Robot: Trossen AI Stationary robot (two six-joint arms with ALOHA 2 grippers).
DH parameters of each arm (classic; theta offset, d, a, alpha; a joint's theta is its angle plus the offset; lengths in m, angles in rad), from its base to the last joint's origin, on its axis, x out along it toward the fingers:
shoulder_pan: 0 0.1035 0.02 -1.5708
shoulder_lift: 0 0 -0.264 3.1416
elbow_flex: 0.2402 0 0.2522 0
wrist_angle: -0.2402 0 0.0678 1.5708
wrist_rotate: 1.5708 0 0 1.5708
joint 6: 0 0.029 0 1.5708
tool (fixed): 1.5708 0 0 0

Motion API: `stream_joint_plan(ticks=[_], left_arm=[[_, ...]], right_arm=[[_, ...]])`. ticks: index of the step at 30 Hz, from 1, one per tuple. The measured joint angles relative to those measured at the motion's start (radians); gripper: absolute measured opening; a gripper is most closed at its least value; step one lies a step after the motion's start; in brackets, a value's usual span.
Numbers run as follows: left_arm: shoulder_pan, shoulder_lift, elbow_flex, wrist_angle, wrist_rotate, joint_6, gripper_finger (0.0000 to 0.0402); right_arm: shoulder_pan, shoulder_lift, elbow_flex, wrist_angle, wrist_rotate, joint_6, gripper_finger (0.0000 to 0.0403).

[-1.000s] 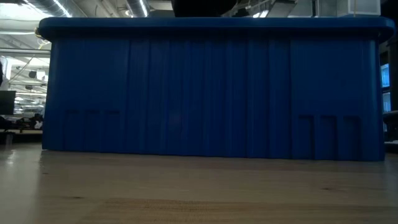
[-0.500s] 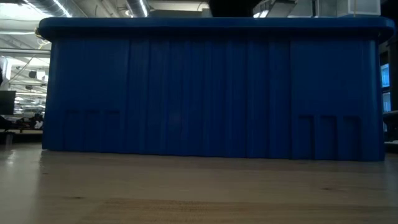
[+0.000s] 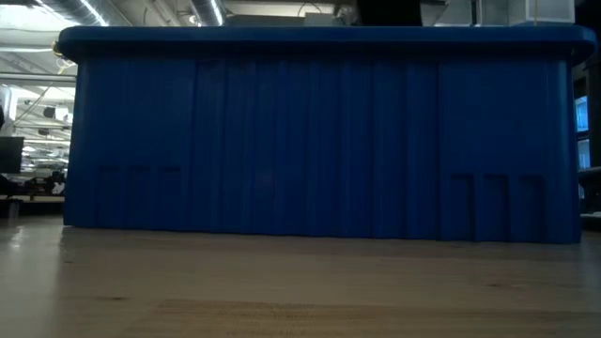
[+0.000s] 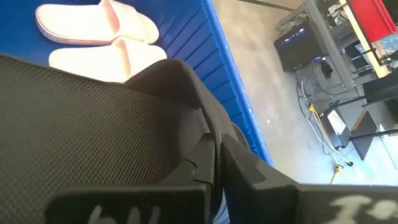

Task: Pick and place slides into bin
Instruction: Put the black slipper into the blue bin

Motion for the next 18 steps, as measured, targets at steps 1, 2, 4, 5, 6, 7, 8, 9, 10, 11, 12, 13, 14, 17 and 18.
stream_joint_plan(ticks=[1, 2, 4, 5, 6, 7, 8, 9, 10, 11, 12, 13, 14, 17, 18], left_arm=[[-0.004, -0.008, -0.005, 0.000, 0.002, -0.001, 0.0234], [-0.009, -0.013, -0.011, 0.002, 0.007, 0.000, 0.0234], [-0.013, -0.020, -0.019, -0.003, 0.019, 0.009, 0.0234], [-0.012, -0.021, -0.019, -0.002, 0.019, 0.012, 0.0234], [-0.012, -0.022, -0.019, -0.001, 0.018, 0.013, 0.0234], [-0.012, -0.023, -0.019, -0.001, 0.017, 0.012, 0.0234], [-0.012, -0.023, -0.019, 0.000, 0.018, 0.012, 0.0234], [-0.012, -0.022, -0.019, -0.001, 0.018, 0.012, 0.0234], [-0.012, -0.022, -0.019, -0.001, 0.020, 0.011, 0.0234], [-0.013, -0.022, -0.019, -0.001, 0.021, 0.007, 0.0234], [-0.013, -0.023, -0.019, -0.001, 0.021, 0.006, 0.0234], [-0.012, -0.022, -0.019, -0.003, 0.021, 0.007, 0.0234], [-0.012, -0.022, -0.019, -0.003, 0.021, 0.008, 0.0234], [-0.012, -0.022, -0.019, -0.004, 0.021, 0.014, 0.0234], [-0.012, -0.022, -0.019, -0.004, 0.021, 0.014, 0.0234]], right_arm=[[0.003, -0.009, -0.011, 0.005, 0.000, 0.001, 0.0016], [0.004, -0.024, -0.032, 0.012, 0.001, 0.000, 0.0016], [0.004, -0.057, -0.095, 0.040, -0.001, -0.004, 0.0016], [0.004, -0.077, -0.133, 0.057, -0.002, -0.004, 0.0016], [0.004, -0.099, -0.171, 0.074, -0.003, -0.004, 0.0016], [0.005, -0.125, -0.209, 0.092, -0.004, -0.005, 0.0016], [0.011, -0.150, -0.245, 0.113, -0.004, -0.004, 0.0016], [0.019, -0.176, -0.276, 0.136, 0.000, -0.004, 0.0015], [0.027, -0.201, -0.303, 0.149, 0.001, -0.003, 0.0016], [0.037, -0.219, -0.322, 0.148, -0.001, -0.002, 0.0015], [0.047, -0.237, -0.339, 0.140, -0.008, -0.002, 0.0015], [0.060, -0.253, -0.352, 0.134, -0.015, -0.001, 0.0015], [0.076, -0.267, -0.361, 0.130, -0.015, 0.003, 0.0015], [0.111, -0.304, -0.365, 0.070, -0.011, 0.047, 0.0015], [0.119, -0.315, -0.365, 0.035, -0.011, 0.068, 0.0015]])
